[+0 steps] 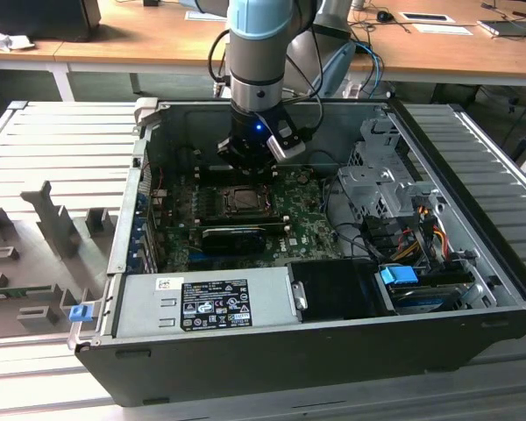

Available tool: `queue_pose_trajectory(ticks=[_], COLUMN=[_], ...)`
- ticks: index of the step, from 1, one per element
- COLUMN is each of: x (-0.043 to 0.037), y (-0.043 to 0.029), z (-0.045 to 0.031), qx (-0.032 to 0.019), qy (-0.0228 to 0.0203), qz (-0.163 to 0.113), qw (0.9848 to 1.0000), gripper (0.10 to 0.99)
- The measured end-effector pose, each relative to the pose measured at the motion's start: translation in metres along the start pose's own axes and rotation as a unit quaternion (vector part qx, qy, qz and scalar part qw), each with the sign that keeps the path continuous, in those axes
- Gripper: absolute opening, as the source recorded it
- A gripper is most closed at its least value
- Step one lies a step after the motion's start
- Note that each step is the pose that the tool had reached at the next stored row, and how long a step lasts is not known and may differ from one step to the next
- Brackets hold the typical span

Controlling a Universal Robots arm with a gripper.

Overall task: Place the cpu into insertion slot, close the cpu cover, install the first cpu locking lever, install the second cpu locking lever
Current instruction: 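Install the first cpu locking lever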

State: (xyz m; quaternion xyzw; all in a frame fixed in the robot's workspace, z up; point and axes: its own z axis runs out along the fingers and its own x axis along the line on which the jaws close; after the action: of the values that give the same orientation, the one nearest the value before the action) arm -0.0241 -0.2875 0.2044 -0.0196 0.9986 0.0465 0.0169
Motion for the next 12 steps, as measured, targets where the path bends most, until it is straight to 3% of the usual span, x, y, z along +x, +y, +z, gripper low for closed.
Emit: queue_pose_trajectory(ticks=[12], x=[-0.0004], y=[-0.0009], z=[0.003], qx=[0.0026], qy=[0.0002], qz=[0.0], qw=[1.0], gripper=[0.106])
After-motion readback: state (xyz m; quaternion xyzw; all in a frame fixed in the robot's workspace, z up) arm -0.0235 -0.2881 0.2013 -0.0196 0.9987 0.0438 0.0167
